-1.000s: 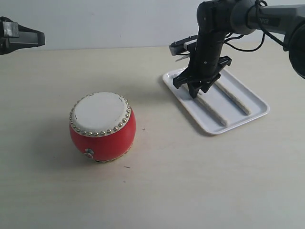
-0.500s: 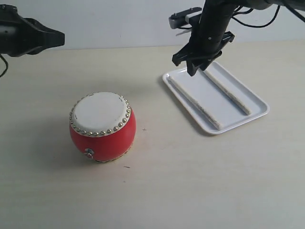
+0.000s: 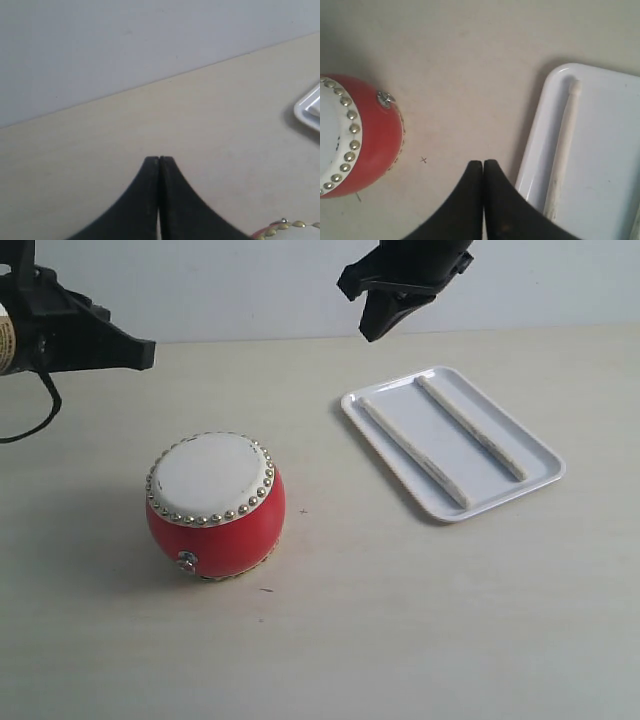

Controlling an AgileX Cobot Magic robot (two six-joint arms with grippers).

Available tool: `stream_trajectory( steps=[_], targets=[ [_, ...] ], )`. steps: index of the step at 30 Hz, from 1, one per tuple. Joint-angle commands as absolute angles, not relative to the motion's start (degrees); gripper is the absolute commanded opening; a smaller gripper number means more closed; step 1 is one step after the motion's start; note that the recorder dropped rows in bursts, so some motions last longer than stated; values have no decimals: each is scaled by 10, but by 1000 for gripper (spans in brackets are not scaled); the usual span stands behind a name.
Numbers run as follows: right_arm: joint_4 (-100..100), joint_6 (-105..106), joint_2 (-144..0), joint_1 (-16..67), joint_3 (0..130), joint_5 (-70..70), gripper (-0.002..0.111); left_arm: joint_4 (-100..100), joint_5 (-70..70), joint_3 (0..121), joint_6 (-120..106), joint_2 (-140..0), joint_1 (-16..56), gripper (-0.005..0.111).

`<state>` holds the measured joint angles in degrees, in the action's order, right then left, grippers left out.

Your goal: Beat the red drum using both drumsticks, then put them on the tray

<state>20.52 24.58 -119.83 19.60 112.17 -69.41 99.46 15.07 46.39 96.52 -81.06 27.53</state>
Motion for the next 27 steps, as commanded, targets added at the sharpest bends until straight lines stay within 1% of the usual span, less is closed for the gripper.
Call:
stream_trajectory(
  steps=[1, 9, 14, 27],
  targets=[
    [205, 254, -1146, 195, 1069, -675, 0, 991, 162, 441, 963, -790, 281, 0],
    [210, 254, -1024, 195, 905, -539, 0, 986, 160, 427, 965, -779, 279, 0],
    [199, 254, -961, 195, 823, -502, 0, 981, 160, 427, 963, -779, 279, 0],
    [210, 254, -953, 195, 809, -507, 0, 981, 160, 427, 963, -779, 279, 0]
  ],
)
